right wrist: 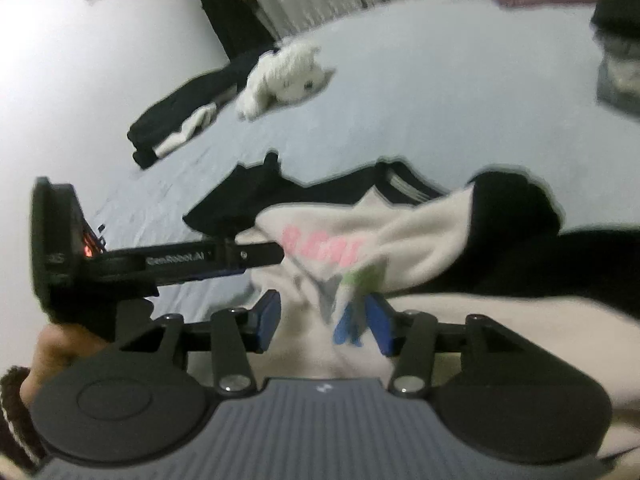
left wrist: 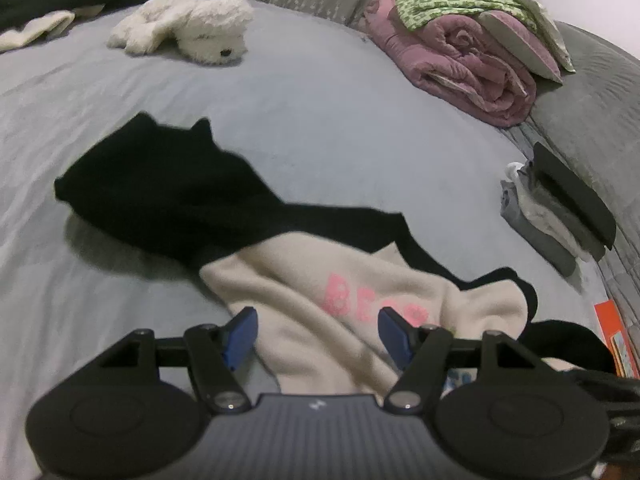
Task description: Fold clothes
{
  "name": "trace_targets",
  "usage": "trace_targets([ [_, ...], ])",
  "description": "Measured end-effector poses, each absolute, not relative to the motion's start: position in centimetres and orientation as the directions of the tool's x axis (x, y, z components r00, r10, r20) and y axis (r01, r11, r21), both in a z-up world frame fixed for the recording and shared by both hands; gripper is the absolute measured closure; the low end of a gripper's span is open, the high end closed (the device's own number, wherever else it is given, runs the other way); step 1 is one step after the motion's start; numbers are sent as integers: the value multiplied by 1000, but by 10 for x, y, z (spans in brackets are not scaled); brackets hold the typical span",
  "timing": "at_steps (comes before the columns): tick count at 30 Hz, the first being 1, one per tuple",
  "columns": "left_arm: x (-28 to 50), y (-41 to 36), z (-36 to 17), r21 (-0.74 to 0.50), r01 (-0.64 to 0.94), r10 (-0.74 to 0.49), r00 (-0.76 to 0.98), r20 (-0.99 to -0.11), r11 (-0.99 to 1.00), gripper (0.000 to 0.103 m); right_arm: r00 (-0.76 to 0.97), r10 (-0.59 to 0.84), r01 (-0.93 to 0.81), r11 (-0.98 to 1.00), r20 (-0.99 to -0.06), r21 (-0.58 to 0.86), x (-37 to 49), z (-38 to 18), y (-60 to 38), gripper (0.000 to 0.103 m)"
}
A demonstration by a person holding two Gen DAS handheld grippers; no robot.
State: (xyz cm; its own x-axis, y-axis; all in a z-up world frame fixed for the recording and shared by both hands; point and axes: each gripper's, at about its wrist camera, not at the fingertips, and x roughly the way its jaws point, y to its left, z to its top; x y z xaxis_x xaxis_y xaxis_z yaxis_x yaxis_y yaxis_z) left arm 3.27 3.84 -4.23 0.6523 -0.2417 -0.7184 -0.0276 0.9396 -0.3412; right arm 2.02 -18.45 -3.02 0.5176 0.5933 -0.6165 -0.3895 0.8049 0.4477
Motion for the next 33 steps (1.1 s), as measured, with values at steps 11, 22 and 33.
trace_targets([
  [11, 66, 29, -44, -180, 7, -131, 719, -683, 984, 31, 736, 368, -152, 907, -568, 392, 44, -23, -268, 51],
  [22, 92, 26, -59, -51, 70, -86, 773, -629, 996, 23, 697, 288, -153, 955, -657, 256, 57, -43, -274, 50],
  [33, 98, 4, -81, 8, 169, -123, 747, -653, 986, 17, 616, 217, -268, 962, -757, 58, 51, -83, -250, 47],
])
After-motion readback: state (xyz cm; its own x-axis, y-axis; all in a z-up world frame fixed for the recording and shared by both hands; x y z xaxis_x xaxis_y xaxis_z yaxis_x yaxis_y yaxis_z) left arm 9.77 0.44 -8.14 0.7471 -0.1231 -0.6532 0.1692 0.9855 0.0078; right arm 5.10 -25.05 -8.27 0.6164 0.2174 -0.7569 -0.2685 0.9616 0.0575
